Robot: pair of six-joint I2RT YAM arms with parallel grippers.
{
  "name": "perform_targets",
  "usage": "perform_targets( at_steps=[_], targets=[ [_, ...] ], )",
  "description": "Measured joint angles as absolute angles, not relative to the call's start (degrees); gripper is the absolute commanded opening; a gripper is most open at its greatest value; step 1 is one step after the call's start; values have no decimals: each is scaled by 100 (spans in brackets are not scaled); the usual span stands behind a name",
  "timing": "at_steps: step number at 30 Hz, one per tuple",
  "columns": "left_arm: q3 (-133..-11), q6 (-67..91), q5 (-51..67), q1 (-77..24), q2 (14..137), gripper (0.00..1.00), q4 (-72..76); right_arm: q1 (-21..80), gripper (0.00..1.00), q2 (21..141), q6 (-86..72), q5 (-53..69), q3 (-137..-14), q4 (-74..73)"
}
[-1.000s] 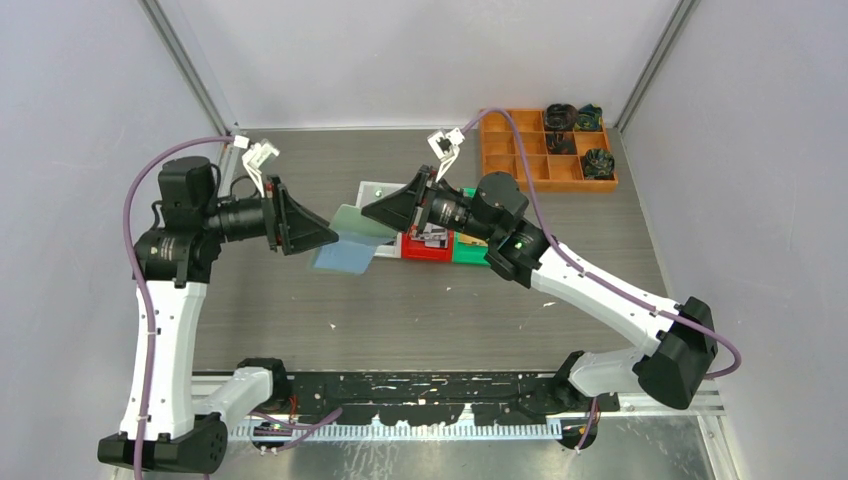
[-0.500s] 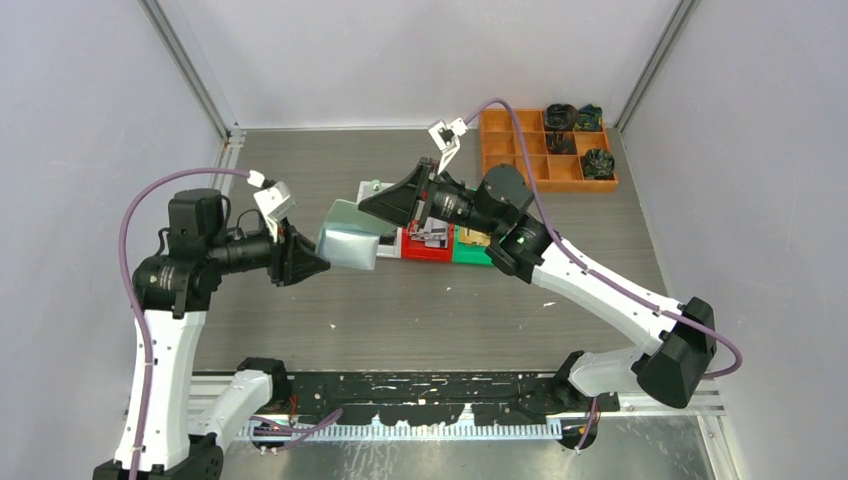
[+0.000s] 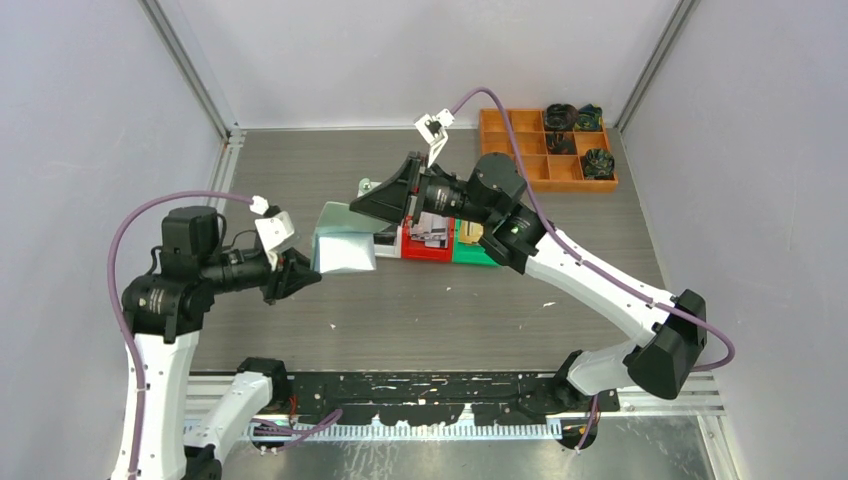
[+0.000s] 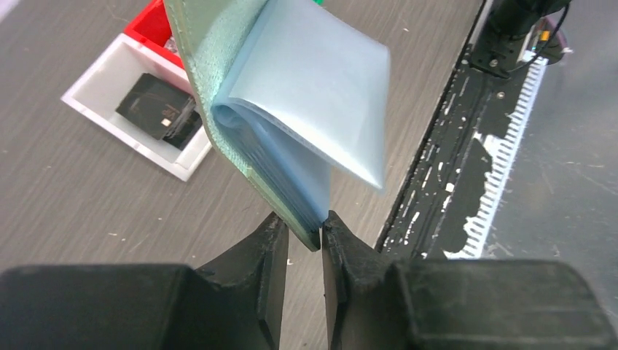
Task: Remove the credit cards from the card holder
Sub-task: Remove the credit card from the card holder.
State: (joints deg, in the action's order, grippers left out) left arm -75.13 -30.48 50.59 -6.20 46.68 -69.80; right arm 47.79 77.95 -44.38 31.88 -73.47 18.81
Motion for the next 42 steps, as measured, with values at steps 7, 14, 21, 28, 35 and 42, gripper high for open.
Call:
perform_targets(
  at_steps=[7, 14, 21, 28, 35, 42],
  targets=[
    [-7290, -2635, 4740, -626, 4287, 18, -6355, 4777, 1, 7841, -4519, 3404, -7382, 1920],
    [-7220, -2290, 4504, -626, 4289, 13, -5852, 4777, 1, 7841, -4541, 3551, -7452, 1929],
    [-7098, -1839, 4311, -626, 4160, 24, -5293, 4860, 1, 7870, -4563, 3767, -7603, 1927],
    [-7164, -1479, 4303, -626, 4324, 46, -5068, 5026, 1, 7959, -4543, 3955, -7655, 1765],
    [-7190, -1343, 4259, -626, 4324, 48, -4904, 5050, 1, 7990, -4541, 4071, -7660, 1708],
    [-7205, -937, 4377, -626, 4333, 50, -4646, 5144, 1, 8143, -4657, 4239, -7701, 1761]
  ],
)
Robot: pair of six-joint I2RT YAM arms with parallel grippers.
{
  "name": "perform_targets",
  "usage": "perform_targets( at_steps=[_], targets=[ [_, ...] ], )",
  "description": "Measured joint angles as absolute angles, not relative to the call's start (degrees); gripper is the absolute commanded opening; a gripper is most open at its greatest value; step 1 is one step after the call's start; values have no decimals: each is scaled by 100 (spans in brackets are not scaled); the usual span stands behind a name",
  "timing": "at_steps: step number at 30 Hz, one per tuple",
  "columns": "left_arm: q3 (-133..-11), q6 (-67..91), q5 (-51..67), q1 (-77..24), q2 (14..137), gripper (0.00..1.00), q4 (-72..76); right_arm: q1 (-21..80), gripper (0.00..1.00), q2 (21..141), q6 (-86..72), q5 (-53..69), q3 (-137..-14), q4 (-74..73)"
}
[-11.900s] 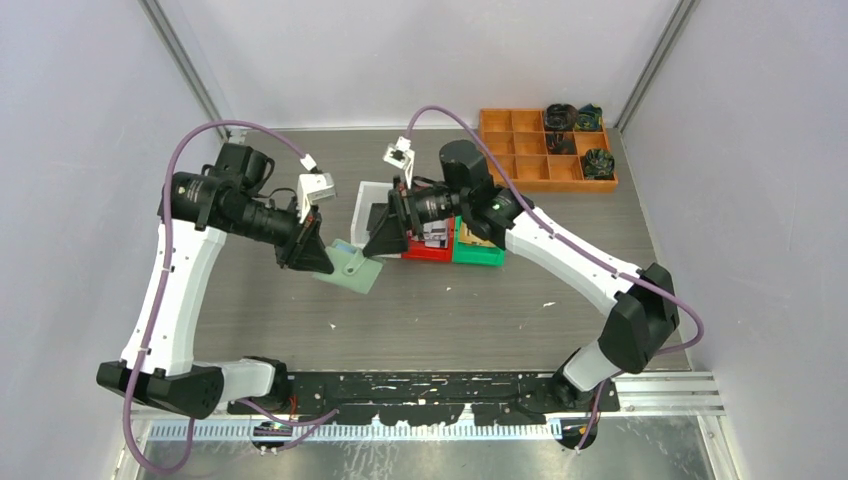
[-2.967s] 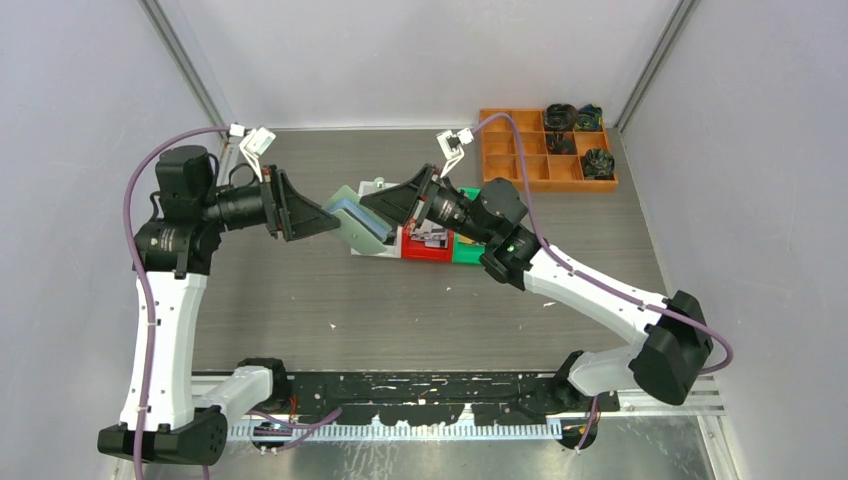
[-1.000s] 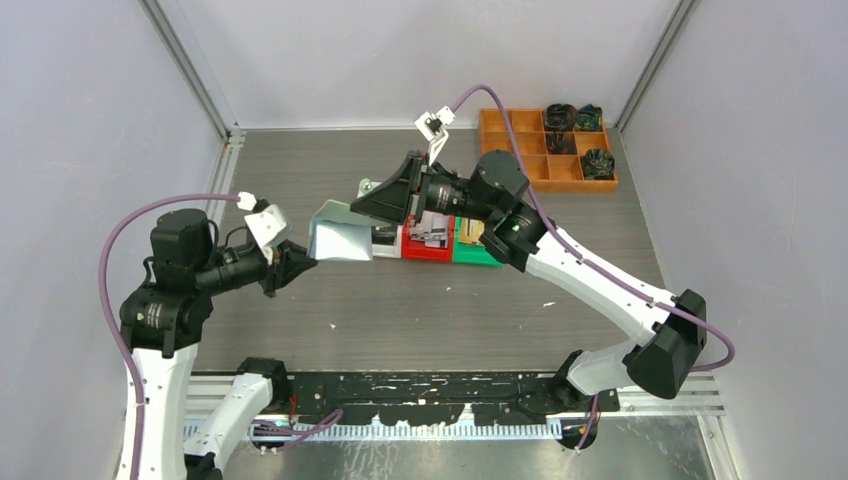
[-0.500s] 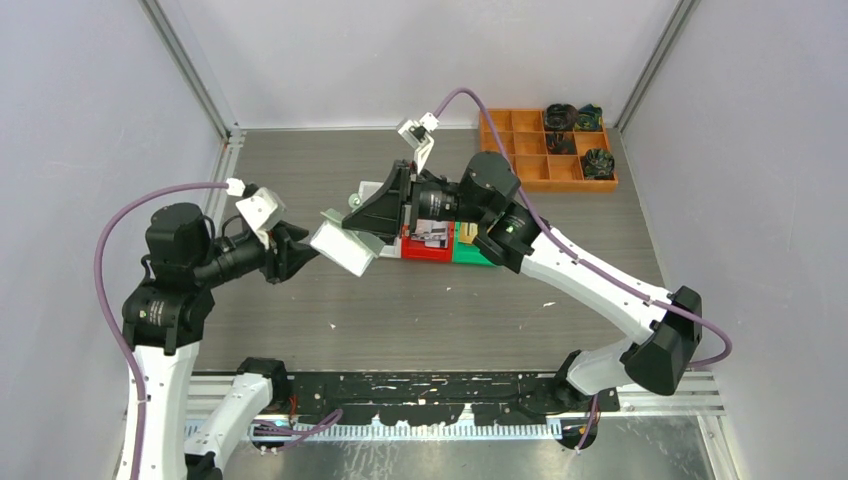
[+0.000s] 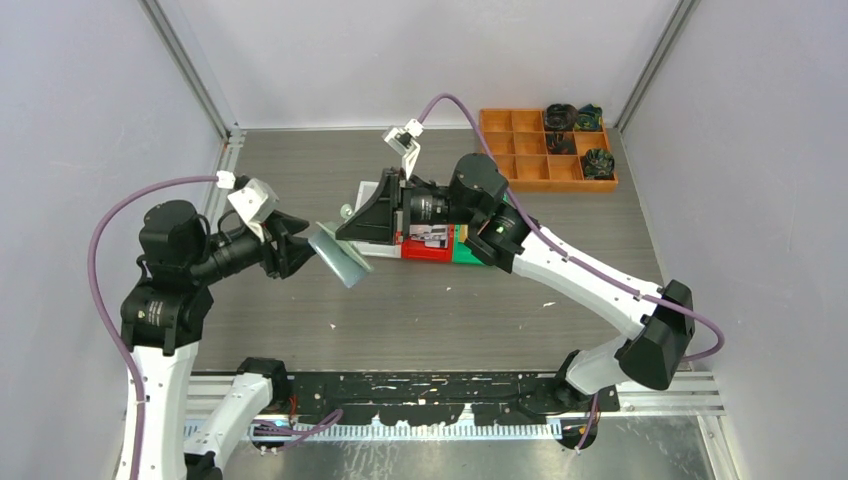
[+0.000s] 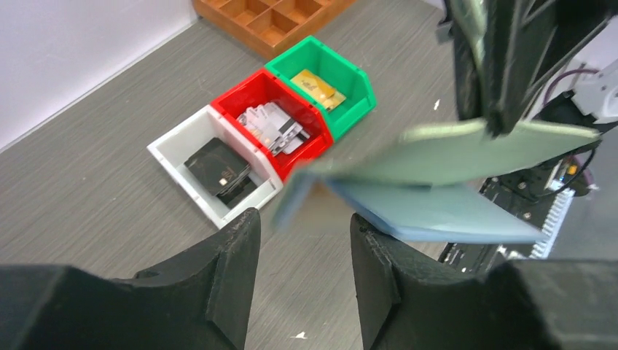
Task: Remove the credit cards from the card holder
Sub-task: Remove the credit card from the card holder.
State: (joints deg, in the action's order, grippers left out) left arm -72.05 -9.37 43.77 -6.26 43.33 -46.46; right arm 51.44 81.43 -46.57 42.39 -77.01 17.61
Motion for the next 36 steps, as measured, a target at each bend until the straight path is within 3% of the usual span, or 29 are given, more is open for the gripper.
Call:
perform_targets(
  at_steps=[27, 29, 32, 36],
  targets=[
    [-7404, 298, 5664, -626, 4447, 52, -4431, 5288, 1, 8420, -5492, 4718, -7894, 2670],
    [-7400, 331, 5669, -626, 4436, 60, -4414, 5295, 1, 8482, -5690, 4814, -7931, 2917],
    [-7400, 346, 5662, -626, 4416, 79, -4397, 5295, 1, 8530, -5933, 4928, -7937, 3190],
    [-7402, 244, 5454, -626, 4346, 86, -4397, 5295, 1, 8543, -6088, 5028, -7937, 3330]
  ],
)
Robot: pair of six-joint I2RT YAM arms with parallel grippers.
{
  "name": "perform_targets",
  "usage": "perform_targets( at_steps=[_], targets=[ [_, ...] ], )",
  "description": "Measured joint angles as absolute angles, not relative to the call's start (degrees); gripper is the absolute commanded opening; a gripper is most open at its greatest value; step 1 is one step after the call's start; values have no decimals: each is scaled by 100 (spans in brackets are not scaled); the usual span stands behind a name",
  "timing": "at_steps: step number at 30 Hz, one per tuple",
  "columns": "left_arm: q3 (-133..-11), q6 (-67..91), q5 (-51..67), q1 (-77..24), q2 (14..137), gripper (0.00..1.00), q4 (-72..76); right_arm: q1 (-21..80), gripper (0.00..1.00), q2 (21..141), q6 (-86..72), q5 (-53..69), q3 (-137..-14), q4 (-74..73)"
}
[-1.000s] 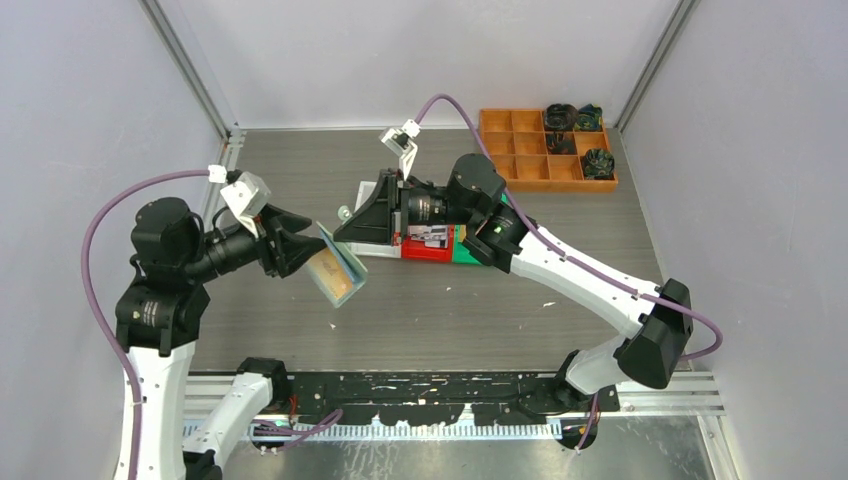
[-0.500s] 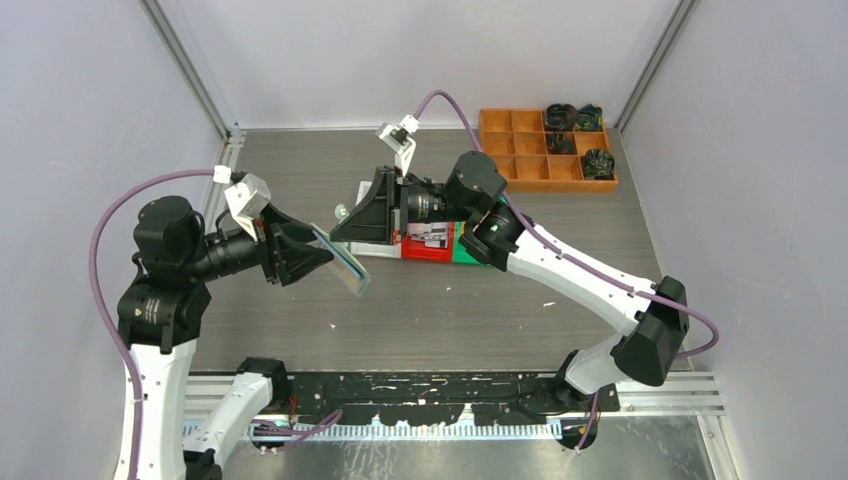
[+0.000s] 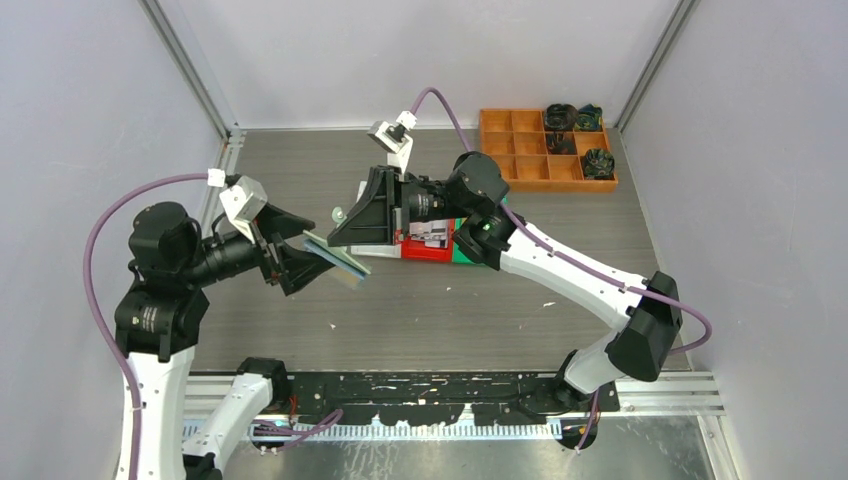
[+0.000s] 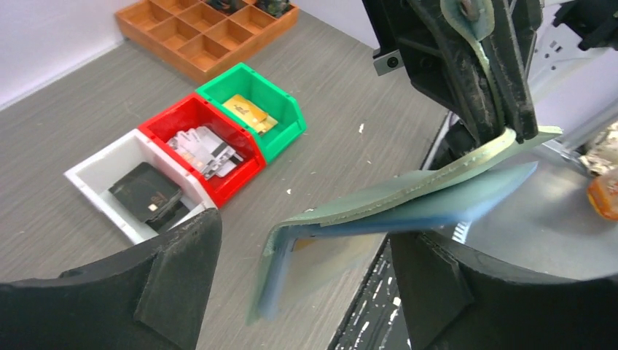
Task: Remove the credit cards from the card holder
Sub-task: Remove the credit card from the card holder.
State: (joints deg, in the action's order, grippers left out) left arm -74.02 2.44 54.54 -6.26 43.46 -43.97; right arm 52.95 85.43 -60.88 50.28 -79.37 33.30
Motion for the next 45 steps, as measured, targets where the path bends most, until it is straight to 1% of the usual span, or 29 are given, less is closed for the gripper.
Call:
perform_targets(
  at_steps=[5, 12, 15, 16, 18, 20, 23, 24, 26, 27, 30, 32, 34, 35, 36, 38, 39, 41, 45],
  targets=[
    [-7417, 172, 5205, -626, 4156, 88, -4394, 5315, 1, 8543, -6191, 5059, -7937, 3406],
    [-7472, 246, 5516, -626, 4187, 87, -4348, 5398, 1, 8711, -6593, 5157, -7983, 3889],
    [-7472, 196, 5603, -626, 4198, 86, -4351, 5439, 1, 8864, -6801, 5225, -8027, 4088],
    [-7472, 158, 5618, -626, 4198, 84, -4353, 5446, 1, 8895, -6853, 5242, -8027, 4128],
    [-7472, 108, 5662, -626, 4198, 76, -4353, 5457, 1, 8921, -6928, 5264, -8027, 4187],
    [-7474, 102, 5767, -626, 4204, 65, -4355, 5457, 1, 8925, -6952, 5284, -8027, 4224],
    [-7559, 115, 6117, -626, 4292, 45, -4405, 5457, 1, 8927, -6930, 5284, -8053, 4198],
    [-7590, 132, 6226, -626, 4333, 37, -4414, 5454, 1, 8927, -6908, 5282, -8071, 4167],
    [-7612, 145, 6383, -624, 4388, 24, -4447, 5452, 1, 8925, -6860, 5284, -8141, 4053],
    [-7612, 130, 6438, -622, 4403, 19, -4477, 5441, 2, 8917, -6834, 5286, -8176, 4010],
    [-7612, 123, 6521, -622, 4405, 6, -4528, 5363, 15, 8840, -6705, 5273, -8283, 3809],
    [-7612, 121, 6534, -622, 4366, 3, -4567, 5262, 22, 8729, -6578, 5221, -8289, 3634],
    [-7614, 126, 6573, -626, 4320, 0, -4595, 5131, 25, 8628, -6436, 5050, -8289, 3474],
    [-7618, 139, 6576, -633, 4309, 0, -4591, 5061, 27, 8608, -6392, 4980, -8289, 3402],
    [-7618, 165, 6569, -639, 4305, 0, -4587, 5009, 32, 8606, -6353, 4934, -8289, 3358],
    [-7618, 270, 6528, -637, 4305, 0, -4567, 4899, 45, 8606, -6300, 4825, -8270, 3186],
    [-7614, 340, 6501, -637, 4305, 0, -4539, 4864, 54, 8606, -6274, 4790, -8254, 3092],
    [-7575, 572, 6451, -637, 4285, 0, -4414, 4823, 62, 8606, -6219, 4733, -8219, 2943],
    [-7411, 1031, 6427, -639, 4222, 0, -4222, 4668, 77, 8558, -6132, 4727, -8073, 2829]
  ],
)
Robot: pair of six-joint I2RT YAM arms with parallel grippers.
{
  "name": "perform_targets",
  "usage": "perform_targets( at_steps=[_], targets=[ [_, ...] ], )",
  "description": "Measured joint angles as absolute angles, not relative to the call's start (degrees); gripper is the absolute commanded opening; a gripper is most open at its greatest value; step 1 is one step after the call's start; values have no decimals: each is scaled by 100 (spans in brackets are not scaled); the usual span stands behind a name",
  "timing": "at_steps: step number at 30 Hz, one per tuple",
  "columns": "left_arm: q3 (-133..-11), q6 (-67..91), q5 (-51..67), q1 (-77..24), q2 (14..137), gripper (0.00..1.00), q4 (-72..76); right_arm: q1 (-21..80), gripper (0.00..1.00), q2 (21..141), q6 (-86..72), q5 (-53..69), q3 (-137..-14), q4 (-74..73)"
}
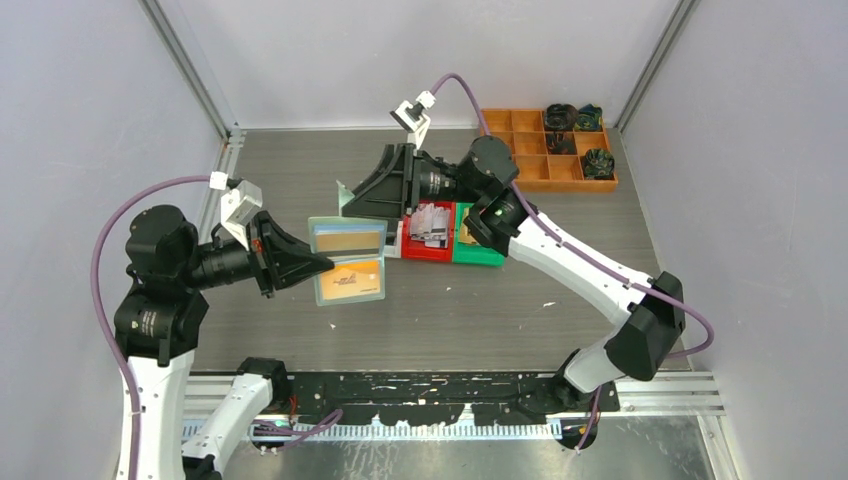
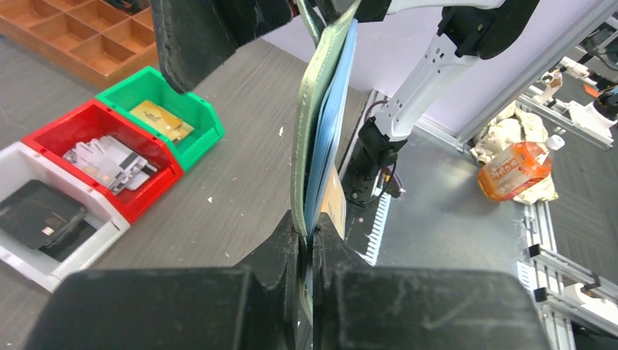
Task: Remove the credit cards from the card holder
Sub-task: Remove the credit card from the card holder.
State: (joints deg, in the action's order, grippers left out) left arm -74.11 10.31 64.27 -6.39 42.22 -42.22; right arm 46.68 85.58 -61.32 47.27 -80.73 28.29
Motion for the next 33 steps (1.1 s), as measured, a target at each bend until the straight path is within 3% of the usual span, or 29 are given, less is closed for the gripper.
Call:
perform_targets(
  at_steps=[6, 14, 18, 25, 28, 31, 33],
  targets=[
    [-7310, 1507, 6412, -637, 4239, 0, -4176, 4259, 83, 8385, -6158, 4991, -7876, 2845],
    [-7223, 1658, 6475, -637, 4270, 0, -4193, 4233, 79, 8125, -6003, 5417, -7876, 2987],
    [-7225, 1632, 6602, -637, 4403, 0, -4311, 4381, 76, 8014, -5341, 5572, -7881, 2392],
    [-7290, 1387, 6823, -637, 4722, 0, -4757, 4810, 54, 8001, -3883, 5607, -8123, 720],
    [-7367, 1249, 6949, -644, 4792, 0, -4969, 4899, 36, 8014, -3444, 5540, -8287, 207],
    [-7461, 1105, 7054, -655, 4810, 0, -5135, 4928, 8, 8025, -3229, 5468, -8353, -30],
    [-7509, 1000, 7109, -670, 4810, 4, -5216, 4936, 1, 8031, -3140, 5354, -8372, -161]
  ],
)
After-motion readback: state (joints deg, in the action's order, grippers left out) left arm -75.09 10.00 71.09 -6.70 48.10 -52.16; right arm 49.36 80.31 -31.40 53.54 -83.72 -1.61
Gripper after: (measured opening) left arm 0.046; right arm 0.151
